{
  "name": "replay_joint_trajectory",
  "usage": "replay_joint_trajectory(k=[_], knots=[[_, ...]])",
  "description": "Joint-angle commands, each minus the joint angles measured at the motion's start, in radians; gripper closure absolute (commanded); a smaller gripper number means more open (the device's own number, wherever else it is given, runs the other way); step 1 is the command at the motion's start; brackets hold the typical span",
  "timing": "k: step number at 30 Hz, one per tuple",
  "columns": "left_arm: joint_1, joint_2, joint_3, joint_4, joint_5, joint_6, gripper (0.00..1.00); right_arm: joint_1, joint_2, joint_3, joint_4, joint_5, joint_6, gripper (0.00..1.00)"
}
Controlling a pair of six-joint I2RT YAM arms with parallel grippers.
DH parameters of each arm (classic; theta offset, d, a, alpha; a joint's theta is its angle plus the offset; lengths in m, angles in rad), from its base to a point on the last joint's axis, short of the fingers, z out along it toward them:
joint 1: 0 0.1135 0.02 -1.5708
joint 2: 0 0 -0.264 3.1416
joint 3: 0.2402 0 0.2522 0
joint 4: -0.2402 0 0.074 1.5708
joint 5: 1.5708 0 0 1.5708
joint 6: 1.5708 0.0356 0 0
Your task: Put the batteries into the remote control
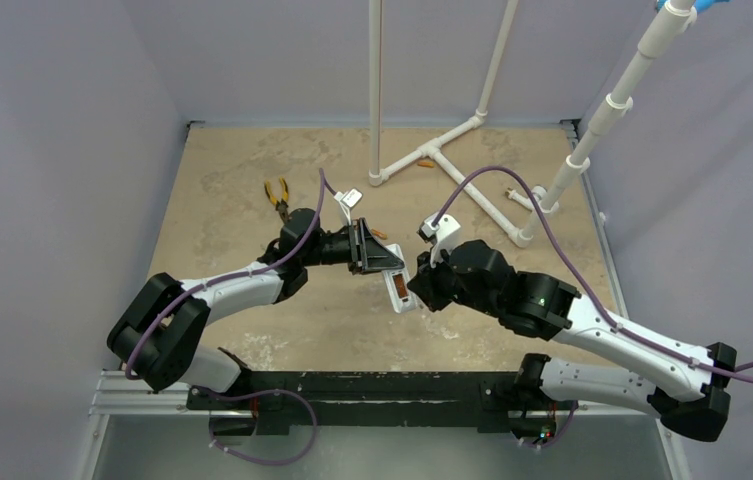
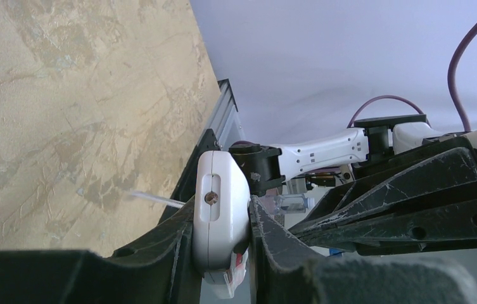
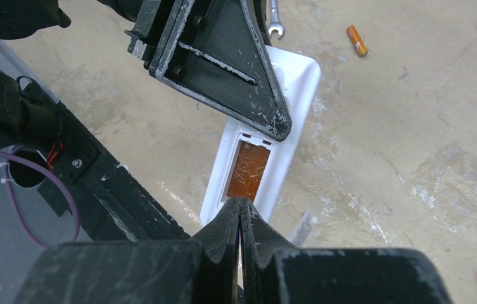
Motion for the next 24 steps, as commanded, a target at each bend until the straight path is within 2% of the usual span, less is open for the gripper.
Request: replay_joint_trajectory(k=[1,3,6,8,13,17,19,24], knots=[[-0.008,-0.012,0.009,0.057,0.0,-0.013,1.0,0.004,0.001,0.002,0.039,-0.006,0.023,1.0],[-0.007,-0.015,0.009,0.057,0.0,-0.013,1.0,0.004,0.002,0.006,0.03,0.009,0.023,0.81],[-0.007,-0.019,0.008,0.053,0.0,-0.009,1.0,0.003,0.001,0.016,0.002,0.055,0.024,0.66],[-0.008,-0.023,0.006,0.046,-0.001,-0.002,1.0,0.002,0.002,0.024,-0.03,0.126,0.028,0.61],[-0.006,-0.051,0.006,-0.014,-0.015,0.037,1.0,-0.003,0.009,0.034,-0.128,0.326,0.109,0.54],[0.0,-0.082,0.006,-0.091,-0.032,0.075,1.0,-0.029,0.019,0.023,-0.197,0.404,0.179,0.54],[0.005,-0.093,0.004,-0.111,-0.035,0.085,1.0,-0.051,0.023,0.007,-0.21,0.411,0.208,0.56],[0.015,-0.106,-0.007,-0.115,-0.029,0.087,1.0,-0.155,0.042,-0.066,-0.189,0.302,0.257,0.57]])
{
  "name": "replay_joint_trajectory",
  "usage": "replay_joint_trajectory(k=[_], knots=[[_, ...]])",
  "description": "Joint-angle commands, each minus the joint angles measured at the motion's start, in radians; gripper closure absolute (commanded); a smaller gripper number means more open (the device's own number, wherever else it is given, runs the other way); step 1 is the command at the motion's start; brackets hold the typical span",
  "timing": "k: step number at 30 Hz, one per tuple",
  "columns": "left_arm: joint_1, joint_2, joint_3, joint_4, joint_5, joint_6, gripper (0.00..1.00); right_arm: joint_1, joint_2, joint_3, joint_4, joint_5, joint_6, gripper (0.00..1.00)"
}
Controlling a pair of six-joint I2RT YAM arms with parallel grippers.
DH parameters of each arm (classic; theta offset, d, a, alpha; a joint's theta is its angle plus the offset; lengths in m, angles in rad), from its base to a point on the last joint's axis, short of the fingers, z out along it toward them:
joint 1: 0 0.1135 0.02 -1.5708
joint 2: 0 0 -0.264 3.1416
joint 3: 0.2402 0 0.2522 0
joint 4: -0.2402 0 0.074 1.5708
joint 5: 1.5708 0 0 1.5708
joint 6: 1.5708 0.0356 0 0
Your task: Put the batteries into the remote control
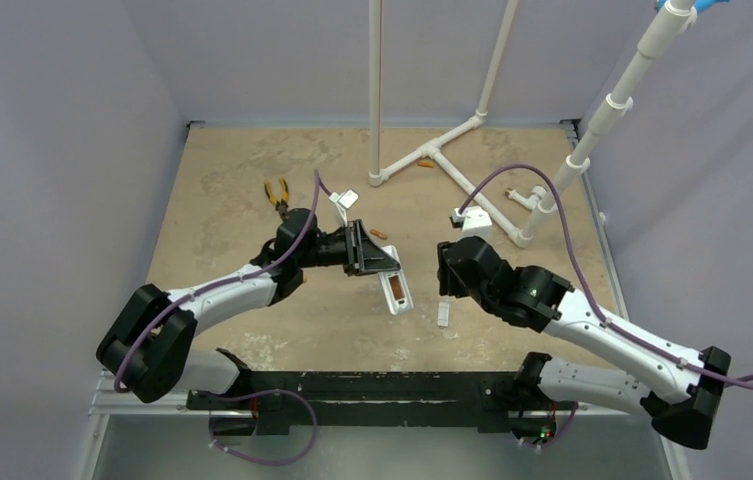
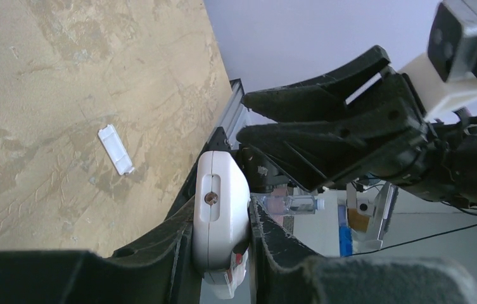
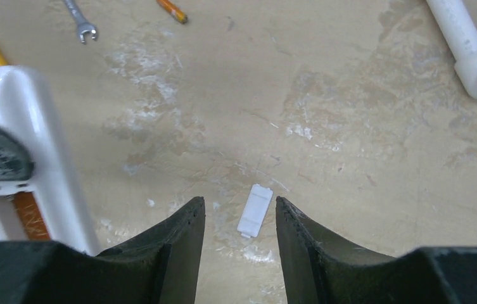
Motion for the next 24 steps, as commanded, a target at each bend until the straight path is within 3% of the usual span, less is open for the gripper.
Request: replay_joint_trajectory(k=[1,14,24], knots=[[0.011,-0.039,-0.009,0.004,-0.002,0.029,1.0,-0.081,0.016,-0.069,0.004,-0.051,0.085,0.57],[0.014,-0.055,-0.025,-0.008,-0.001,0.036,1.0,-0.159,0.059,-0.305,0.157,-0.194,0.184,0.59],[0.015,-0.042,-0.016,-0.009,0.007,0.036,1.0,-0.168,0.114,-0.384,0.265,-0.265,0.2,0.58]])
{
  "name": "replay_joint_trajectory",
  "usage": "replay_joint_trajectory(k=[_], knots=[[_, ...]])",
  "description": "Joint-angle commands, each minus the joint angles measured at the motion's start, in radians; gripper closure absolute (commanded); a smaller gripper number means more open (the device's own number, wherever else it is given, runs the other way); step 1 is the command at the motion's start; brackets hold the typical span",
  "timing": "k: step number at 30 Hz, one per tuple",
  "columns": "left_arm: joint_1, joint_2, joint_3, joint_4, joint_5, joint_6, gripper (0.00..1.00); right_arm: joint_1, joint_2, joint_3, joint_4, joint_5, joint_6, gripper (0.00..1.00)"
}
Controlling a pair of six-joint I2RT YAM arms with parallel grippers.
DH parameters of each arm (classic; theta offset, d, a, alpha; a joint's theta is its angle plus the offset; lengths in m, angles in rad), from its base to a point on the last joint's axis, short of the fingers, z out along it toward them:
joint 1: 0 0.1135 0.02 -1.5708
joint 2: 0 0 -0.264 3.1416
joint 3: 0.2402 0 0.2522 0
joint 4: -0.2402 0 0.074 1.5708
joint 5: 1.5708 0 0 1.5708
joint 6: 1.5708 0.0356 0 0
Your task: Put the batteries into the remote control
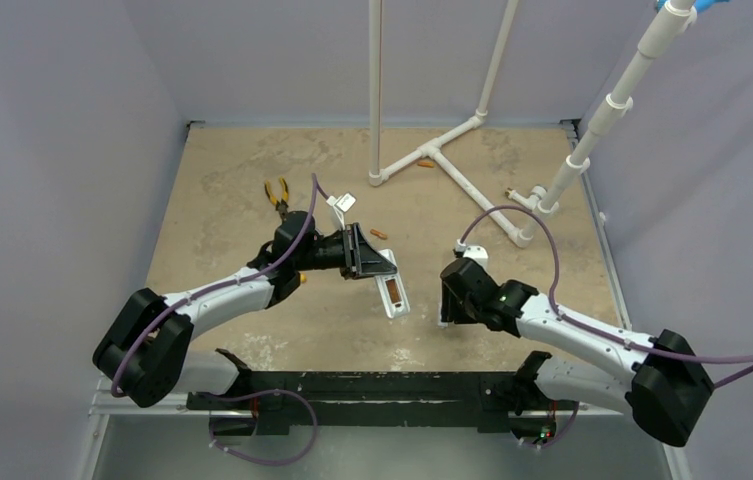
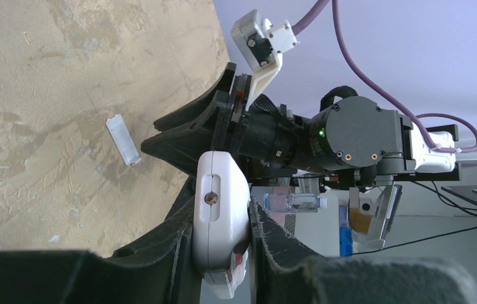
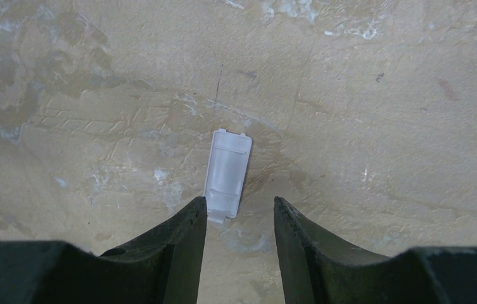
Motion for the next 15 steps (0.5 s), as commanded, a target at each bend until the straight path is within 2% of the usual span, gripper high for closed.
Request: replay_joint_trajectory(k=[1,15], knots=[[0.006,-0.012,0.008,0.031,0.007,0.024,1.0,-0.01,0.035,-0.02,0.089,-0.042,0.026,0.58],[0.006,0.006,0.022,0.038,0.016,0.018,1.0,-0.028,0.091,-0.05,0.125,-0.055,0.012,0.58]])
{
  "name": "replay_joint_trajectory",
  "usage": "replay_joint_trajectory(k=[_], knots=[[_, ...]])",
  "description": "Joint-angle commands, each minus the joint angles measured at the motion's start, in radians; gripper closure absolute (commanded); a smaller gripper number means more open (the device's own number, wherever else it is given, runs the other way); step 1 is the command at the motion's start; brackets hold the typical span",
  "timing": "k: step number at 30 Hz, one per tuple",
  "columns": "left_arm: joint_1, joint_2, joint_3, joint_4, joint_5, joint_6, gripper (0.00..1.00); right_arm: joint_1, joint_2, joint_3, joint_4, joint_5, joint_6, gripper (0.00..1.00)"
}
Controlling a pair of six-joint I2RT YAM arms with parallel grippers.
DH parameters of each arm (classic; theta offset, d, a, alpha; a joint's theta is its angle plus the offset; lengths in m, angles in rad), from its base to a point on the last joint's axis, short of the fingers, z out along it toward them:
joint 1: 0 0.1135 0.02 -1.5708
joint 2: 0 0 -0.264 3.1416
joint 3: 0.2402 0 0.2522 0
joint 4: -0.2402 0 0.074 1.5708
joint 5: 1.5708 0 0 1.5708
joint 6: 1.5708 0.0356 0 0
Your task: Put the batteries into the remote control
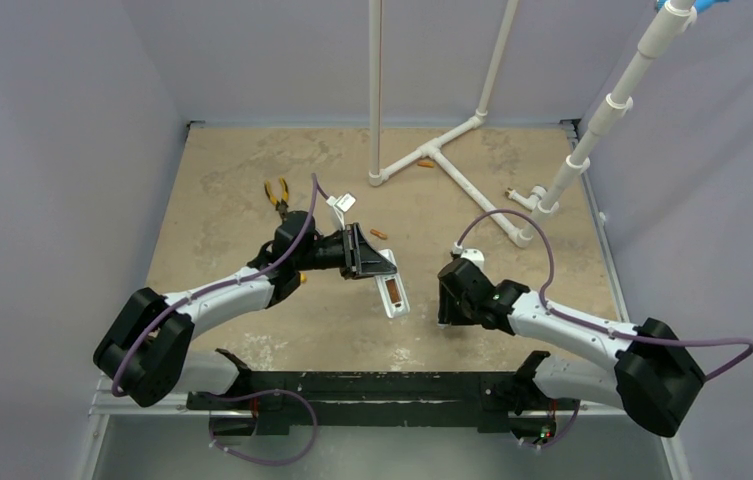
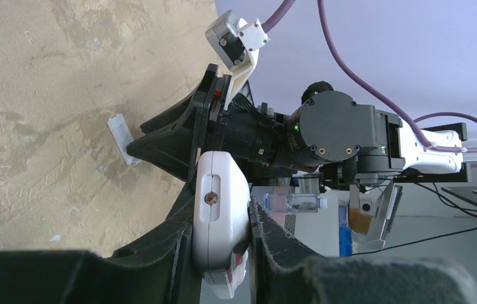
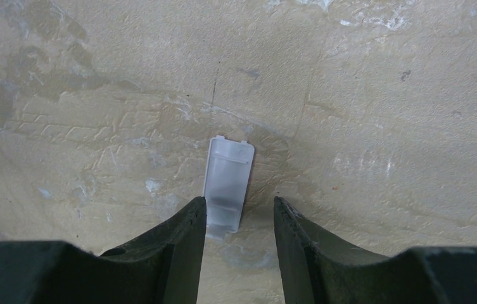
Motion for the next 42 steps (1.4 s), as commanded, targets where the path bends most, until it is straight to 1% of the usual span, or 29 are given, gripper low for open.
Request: replay_joint_trajectory(k=[1,9,15,24,27,34,36,39,42], knots=[[0.004,0.004,0.023,0.039,0.015,0.018,1.0,-0.005,0.014,-0.012,0.035,-0.005,0.006,0.58],[0.005,0.006,0.024,0.034,0.017,0.017,1.0,-0.009,0.061,-0.023,0.076,-0.035,0.003,0.61],[0.004,0.008,0.029,0.031,0.018,0.019,1.0,-0.009,0.104,-0.018,0.073,-0.044,-0.011,0.7],[0.005,0.017,0.03,0.034,0.019,0.018,1.0,-0.009,0.104,-0.021,0.058,-0.037,-0.028,0.76],[0.005,0.02,0.032,0.036,0.021,0.018,1.0,-0.009,0.079,-0.016,0.057,-0.039,-0.036,0.76],[0.005,0.028,0.038,0.038,0.024,0.017,1.0,-0.009,-0.072,-0.042,0.035,-0.011,-0.022,0.68],[0.004,0.032,0.041,0.04,0.026,0.017,1.0,-0.009,-0.101,-0.055,0.032,-0.016,-0.013,0.68],[0.004,0.041,0.047,0.044,0.032,0.015,1.0,-0.009,-0.111,-0.066,0.025,-0.033,-0.003,0.69],[0.004,0.045,0.046,0.047,0.033,0.013,1.0,-0.009,-0.098,-0.071,0.033,-0.061,0.0,0.74]])
